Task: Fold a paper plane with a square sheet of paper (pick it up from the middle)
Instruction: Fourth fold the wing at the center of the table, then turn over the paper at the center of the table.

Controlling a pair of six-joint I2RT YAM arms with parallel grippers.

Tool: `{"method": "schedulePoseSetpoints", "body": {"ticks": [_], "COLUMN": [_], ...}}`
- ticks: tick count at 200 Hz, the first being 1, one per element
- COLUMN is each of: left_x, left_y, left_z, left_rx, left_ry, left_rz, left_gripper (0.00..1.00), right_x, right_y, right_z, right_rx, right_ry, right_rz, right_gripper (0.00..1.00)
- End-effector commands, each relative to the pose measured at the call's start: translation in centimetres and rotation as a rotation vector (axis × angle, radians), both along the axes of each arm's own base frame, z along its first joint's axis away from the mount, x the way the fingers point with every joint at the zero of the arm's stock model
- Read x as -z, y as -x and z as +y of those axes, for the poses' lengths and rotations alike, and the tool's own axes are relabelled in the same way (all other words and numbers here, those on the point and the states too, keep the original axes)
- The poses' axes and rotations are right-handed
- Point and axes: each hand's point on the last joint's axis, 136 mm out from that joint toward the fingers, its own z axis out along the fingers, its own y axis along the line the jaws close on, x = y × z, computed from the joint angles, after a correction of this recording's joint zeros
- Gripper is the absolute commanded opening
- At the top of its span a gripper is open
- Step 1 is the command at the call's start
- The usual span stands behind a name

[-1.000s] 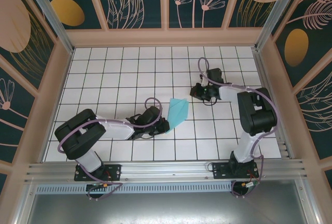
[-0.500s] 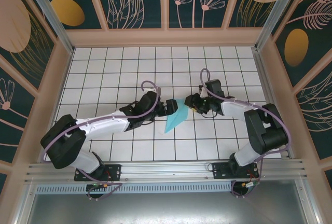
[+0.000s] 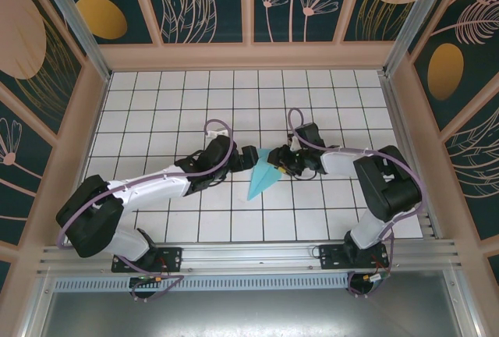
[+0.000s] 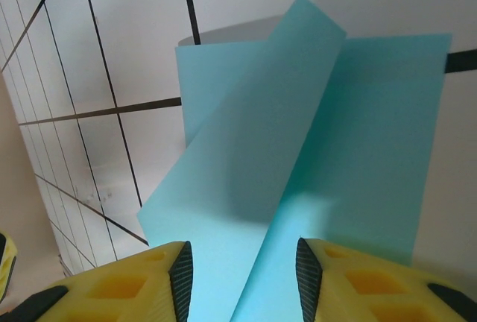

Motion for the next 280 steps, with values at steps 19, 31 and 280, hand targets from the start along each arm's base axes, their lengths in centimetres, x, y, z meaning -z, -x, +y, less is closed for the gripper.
{"method": "schedulePoseSetpoints", "body": {"ticks": [19,31,280], "left_x": [-0.6,-0.5,0.4], "left_y": [-0.4,-0.3,0.0], "left_z": [0.8,0.9,2.2], "left_rx": [-0.029,-0.031,-0.055], "left_ry": [0.002,0.001,0.024], "left_rz": [-0.002,0.002,0.038], "left_gripper": [0.98,0.99,0.99], "right_x": [-1.0,-1.0,-0.6], "right_y": [-0.9,-0.9,0.1], "right_z": [1.8,2.0,3.3], "right_rx": [-0.016,-0.019,-0.020], "right_ry": [-0.042,-0.050,-0.088], "right_rz": [-0.028,-0.026,-0.011], "right_gripper": [0.40,0.38,0.33]}}
